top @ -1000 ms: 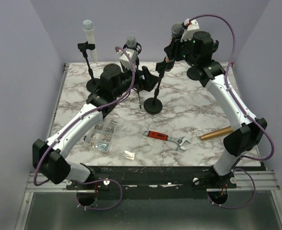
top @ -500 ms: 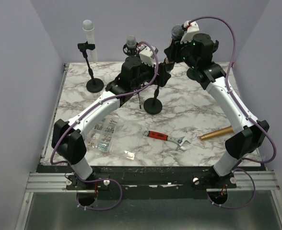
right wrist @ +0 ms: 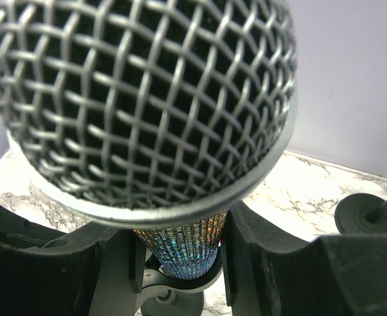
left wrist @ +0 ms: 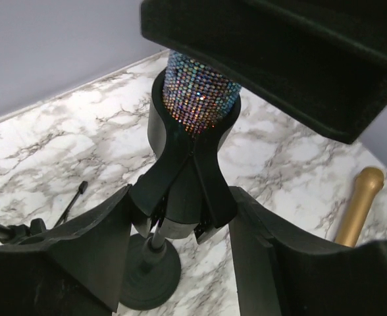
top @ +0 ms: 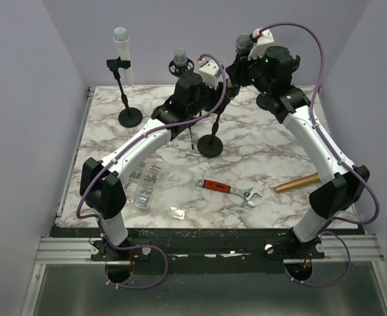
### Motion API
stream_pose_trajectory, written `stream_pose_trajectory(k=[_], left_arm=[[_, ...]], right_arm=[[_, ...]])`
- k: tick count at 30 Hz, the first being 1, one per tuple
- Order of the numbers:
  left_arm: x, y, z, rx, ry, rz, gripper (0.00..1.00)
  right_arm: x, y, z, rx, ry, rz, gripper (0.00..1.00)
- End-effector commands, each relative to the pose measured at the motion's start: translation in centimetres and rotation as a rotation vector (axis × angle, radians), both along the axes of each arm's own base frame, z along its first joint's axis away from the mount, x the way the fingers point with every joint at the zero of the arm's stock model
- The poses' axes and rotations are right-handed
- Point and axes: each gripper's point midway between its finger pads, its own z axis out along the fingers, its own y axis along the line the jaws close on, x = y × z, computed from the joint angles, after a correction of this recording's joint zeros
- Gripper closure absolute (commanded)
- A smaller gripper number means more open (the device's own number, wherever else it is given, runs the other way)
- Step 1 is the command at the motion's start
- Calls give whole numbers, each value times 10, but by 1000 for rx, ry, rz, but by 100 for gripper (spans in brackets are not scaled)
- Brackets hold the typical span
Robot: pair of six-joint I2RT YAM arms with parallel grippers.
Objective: Remove the microphone from the stand
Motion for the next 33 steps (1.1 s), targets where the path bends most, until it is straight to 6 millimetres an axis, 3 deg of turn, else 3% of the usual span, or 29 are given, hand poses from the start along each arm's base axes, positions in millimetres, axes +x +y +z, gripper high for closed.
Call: stream_pose_trajectory(k=[1,11,14,15,16,17,19,22,24,33], left_arm=[[7,5,-6,50,24,51,100],[-7,13,-26,55,21,34,100],[-12,11,-24,49,32,14,100],[-13,11,-21,47,36,13,92],[-13,10,-18,42,37,14,65],[-12,11,-14,37,32,16,45],[-12,10,-6,28,14,14,30],[-9,8,6,26,-8,9,20],[-7,7,11,30,-16,9,3],[-2,3,-4,47,7,7,2]], right_arm=[[-12,1,18,33,-30,9,99],[-7,-7,45,35,-85,-42,99],[-8,-3,43,35,-78,-20,99],[-7,-2,40,35,-71,-15,99],[-7,-1,37,32,-64,-13,99],[-7,-1,35,29,-60,-13,99],[-6,0,31,27,-52,-12,99],[-8,5,28,24,-47,17,99],[-9,6,28,21,-47,21,99],[-8,9,26,20,-46,29,99]])
